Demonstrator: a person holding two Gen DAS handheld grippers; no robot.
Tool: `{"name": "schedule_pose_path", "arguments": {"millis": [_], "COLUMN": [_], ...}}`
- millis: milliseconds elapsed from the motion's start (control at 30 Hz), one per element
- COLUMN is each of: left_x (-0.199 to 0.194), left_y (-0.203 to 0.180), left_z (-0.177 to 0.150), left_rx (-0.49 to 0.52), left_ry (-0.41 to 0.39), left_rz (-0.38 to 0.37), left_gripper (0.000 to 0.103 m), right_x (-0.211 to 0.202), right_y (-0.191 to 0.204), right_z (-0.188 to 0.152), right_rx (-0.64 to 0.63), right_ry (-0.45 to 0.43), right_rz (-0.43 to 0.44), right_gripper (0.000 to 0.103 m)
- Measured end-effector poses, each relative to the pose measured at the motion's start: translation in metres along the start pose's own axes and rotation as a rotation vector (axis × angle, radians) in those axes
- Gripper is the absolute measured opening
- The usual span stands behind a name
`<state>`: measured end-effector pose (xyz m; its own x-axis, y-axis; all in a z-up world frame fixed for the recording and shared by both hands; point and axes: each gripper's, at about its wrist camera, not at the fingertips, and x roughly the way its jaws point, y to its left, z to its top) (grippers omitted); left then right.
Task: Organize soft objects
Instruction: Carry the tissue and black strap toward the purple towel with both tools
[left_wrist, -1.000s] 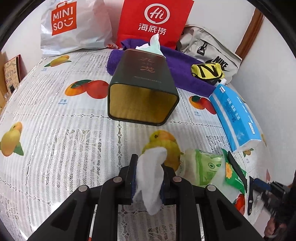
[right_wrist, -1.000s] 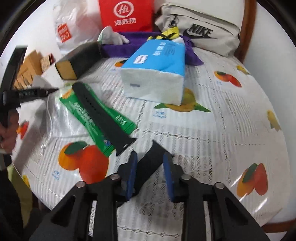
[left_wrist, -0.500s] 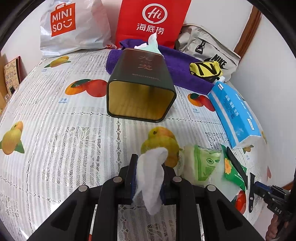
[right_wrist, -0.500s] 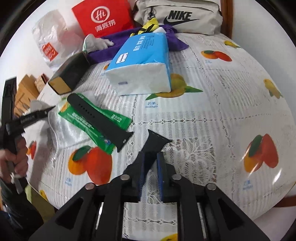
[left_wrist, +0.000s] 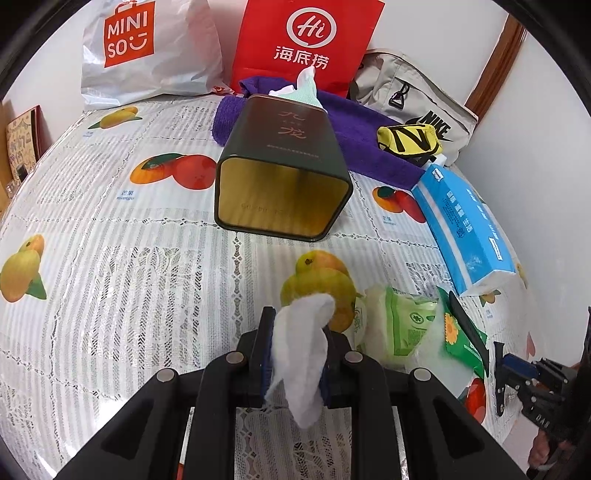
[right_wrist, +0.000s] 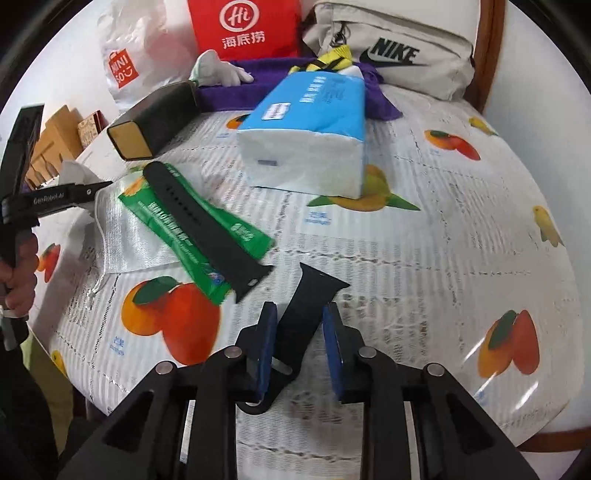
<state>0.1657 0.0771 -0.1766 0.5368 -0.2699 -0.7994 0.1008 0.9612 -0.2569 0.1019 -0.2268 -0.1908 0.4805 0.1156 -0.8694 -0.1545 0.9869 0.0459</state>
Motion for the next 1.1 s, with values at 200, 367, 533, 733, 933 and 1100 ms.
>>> {"name": "schedule_pose_path", "arguments": {"millis": [200, 367, 533, 733, 933, 1100], "left_x": [-0.002, -0.002, -0.004, -0.003, -0.003, -0.009], "left_y": [0.001, 0.001, 0.002, 0.001, 0.001, 0.000], "left_z": [-0.001, -0.001, -0.001, -0.003, -0.003, -0.005], "left_rx": [-0.013, -0.008, -0.007, -0.020, -0.019, -0.016], "left_ry": [-0.002, -0.006, 0.000, -0.006, -0.018, -0.021], "left_rz": [-0.004, -0.005, -0.009, -0.008, -0.019, -0.017], "left_gripper": [0.019, 0.018, 0.018, 0.019, 0.017, 0.017], "right_x": [-0.003, -0.002, -0.003, -0.002, 0.001, -0.003], "right_y": [0.003, 0.014, 0.006, 0.008, 0.005, -0.001], "right_z": [-0.008, -0.012, -0.008, -0.010, -0.007, -0.003], "right_rx": [0.062, 0.055, -0.013, 0.031, 0.038, 0.054], "right_ry": [0.016, -0.065, -0.049, -0.060, -0.106, -0.097], "right_rz": [-0.004, -0.036, -0.022, -0.011, -0.004, 0.049], "right_gripper": [0.049, 0.023, 0.023, 0.034, 0.021, 0.021]}}
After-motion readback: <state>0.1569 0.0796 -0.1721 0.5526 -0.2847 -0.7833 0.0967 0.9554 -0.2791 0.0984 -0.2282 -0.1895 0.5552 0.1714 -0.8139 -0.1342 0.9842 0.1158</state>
